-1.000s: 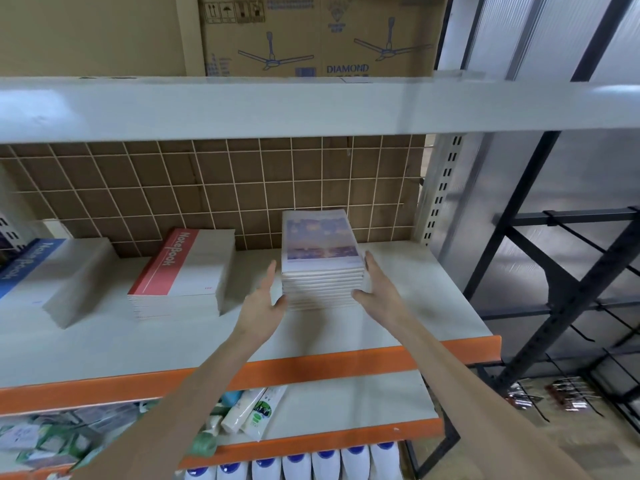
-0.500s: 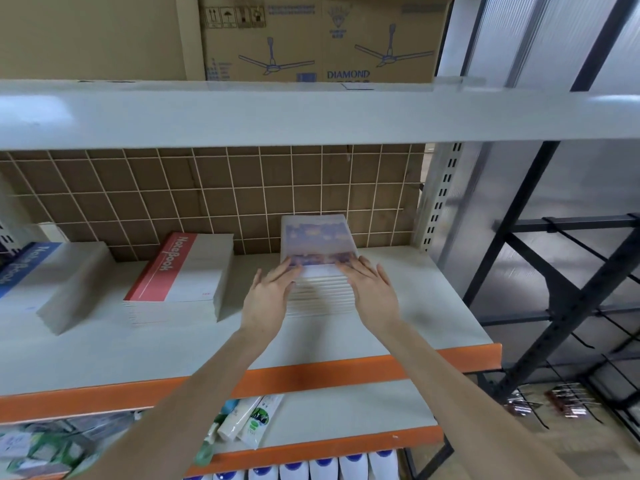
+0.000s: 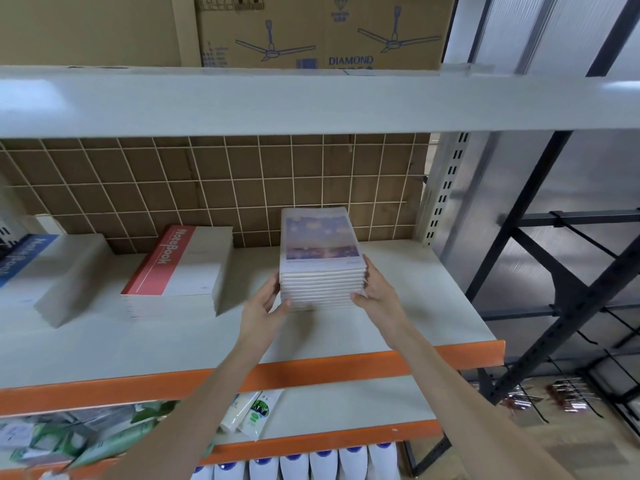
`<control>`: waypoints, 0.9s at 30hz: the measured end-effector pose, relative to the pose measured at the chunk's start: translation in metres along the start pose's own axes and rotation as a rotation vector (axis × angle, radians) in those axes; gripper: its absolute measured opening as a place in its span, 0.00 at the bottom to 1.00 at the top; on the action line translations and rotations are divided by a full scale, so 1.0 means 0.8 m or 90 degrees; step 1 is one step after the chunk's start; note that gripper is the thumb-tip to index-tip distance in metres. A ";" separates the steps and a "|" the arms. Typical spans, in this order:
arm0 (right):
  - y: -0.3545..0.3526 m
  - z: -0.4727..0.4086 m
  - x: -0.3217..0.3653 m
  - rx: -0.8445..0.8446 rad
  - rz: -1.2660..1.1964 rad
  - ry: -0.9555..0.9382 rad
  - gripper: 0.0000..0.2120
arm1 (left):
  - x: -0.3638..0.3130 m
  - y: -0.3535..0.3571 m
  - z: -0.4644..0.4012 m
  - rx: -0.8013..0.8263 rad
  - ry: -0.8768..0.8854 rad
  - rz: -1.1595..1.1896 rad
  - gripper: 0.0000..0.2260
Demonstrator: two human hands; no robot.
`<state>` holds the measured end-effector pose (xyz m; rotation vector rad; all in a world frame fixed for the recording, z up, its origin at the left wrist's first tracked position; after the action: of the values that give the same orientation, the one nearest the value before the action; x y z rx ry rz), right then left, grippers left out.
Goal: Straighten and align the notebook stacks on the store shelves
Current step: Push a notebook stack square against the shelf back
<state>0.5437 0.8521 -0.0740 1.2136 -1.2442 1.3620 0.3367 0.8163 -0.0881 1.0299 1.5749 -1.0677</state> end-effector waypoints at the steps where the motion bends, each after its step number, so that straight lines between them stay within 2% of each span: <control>1: 0.001 0.000 0.000 -0.001 0.012 -0.002 0.37 | 0.001 0.000 -0.001 0.002 -0.006 -0.004 0.28; 7: 0.004 0.003 0.005 0.002 0.050 -0.020 0.40 | 0.002 0.000 -0.001 0.004 -0.013 -0.023 0.29; 12: 0.004 0.008 0.003 -0.012 0.067 -0.017 0.40 | -0.005 0.003 0.004 -0.049 0.019 -0.016 0.28; 18: 0.006 0.007 0.004 -0.012 0.093 -0.020 0.41 | -0.008 0.010 0.004 -0.052 0.037 -0.035 0.29; 27: 0.004 0.010 -0.002 -0.001 0.057 -0.020 0.42 | -0.005 0.002 0.009 -0.022 -0.003 0.032 0.27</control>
<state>0.5417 0.8438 -0.0762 1.1944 -1.3348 1.4105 0.3410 0.8092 -0.0855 1.0374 1.5503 -1.0051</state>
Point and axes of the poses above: each hand's wrist, its own z-axis away from the middle knuckle, its own y-axis out of the palm, x = y × z, the point moved 2 cm from there along -z, towards the middle knuckle, and after that the axes turned 4 degrees about -x, right-handed, at the moved point
